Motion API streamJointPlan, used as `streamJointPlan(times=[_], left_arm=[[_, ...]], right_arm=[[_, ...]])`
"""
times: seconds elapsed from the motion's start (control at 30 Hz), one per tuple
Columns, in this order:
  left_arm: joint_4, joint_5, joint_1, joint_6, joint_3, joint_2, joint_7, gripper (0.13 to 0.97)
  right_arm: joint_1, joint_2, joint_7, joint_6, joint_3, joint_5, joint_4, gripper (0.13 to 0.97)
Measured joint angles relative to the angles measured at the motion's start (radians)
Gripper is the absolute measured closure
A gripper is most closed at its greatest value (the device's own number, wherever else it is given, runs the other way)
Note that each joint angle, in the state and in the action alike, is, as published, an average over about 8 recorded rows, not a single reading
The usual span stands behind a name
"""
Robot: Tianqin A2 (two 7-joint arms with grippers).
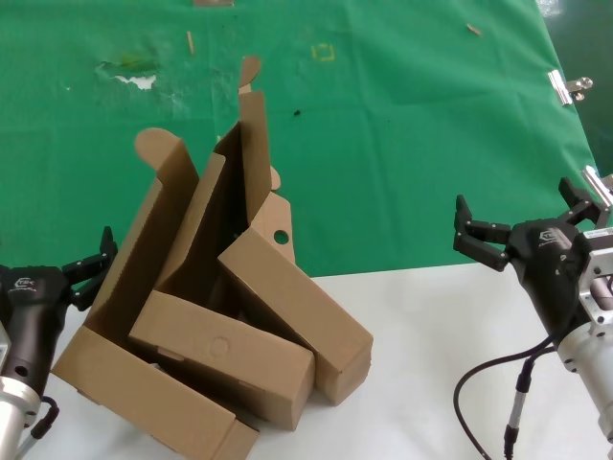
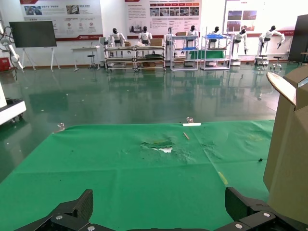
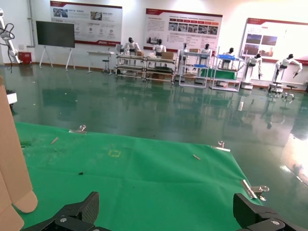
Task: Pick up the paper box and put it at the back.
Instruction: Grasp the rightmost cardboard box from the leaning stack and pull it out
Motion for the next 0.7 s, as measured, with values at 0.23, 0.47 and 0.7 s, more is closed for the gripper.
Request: streamJointPlan(times=[0.23, 0.47, 0.7], left_arm=[[0.0, 0.0, 0.0, 0.0, 0.0, 0.0, 0.0, 0.132], [0.0, 0.0, 0.0, 0.0, 0.0, 0.0, 0.0, 0.132], [0.0, 0.0, 0.0, 0.0, 0.0, 0.0, 0.0, 0.134]], right_arm=[[0.0, 0.0, 0.0, 0.0, 0.0, 0.0, 0.0, 0.129], [0.0, 0.0, 0.0, 0.0, 0.0, 0.0, 0.0, 0.129], [-0.011, -0.006, -0.051, -0.073, 0.061, 0.026, 0.006, 0.129]])
